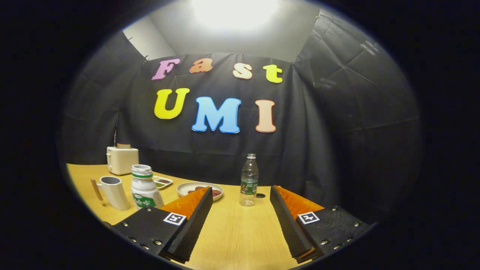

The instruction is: Take the bottle from table, then pour the juice into the cup, finally place the bottle on the coaster

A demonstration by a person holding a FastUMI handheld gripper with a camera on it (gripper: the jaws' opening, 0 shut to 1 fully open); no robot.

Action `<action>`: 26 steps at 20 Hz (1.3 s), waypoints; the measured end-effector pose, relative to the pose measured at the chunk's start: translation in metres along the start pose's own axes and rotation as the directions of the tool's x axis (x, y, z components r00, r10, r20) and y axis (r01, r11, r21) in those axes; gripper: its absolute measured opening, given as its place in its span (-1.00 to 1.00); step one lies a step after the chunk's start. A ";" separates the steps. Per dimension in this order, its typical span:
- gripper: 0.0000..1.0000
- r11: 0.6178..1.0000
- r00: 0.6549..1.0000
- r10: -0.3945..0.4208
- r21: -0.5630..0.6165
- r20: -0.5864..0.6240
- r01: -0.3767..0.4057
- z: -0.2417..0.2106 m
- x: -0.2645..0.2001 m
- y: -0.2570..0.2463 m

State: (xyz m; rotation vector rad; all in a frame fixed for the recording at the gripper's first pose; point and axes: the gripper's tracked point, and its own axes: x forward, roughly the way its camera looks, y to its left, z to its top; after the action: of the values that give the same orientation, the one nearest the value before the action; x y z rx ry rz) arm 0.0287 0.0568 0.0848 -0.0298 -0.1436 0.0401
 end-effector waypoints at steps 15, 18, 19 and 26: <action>0.86 0.968 0.968 0.237 0.107 -0.079 -0.228 -0.044 -0.018 0.133; 0.86 0.967 0.965 0.240 0.109 -0.105 -0.228 -0.056 -0.005 0.142; 0.87 0.969 0.965 0.234 0.105 -0.116 -0.223 -0.061 -0.001 0.144; 0.87 0.972 0.961 0.229 0.097 -0.157 -0.216 -0.079 0.026 0.159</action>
State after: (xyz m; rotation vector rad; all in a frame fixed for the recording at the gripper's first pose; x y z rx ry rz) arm 0.0597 0.2145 0.0051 0.0296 0.0301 0.2679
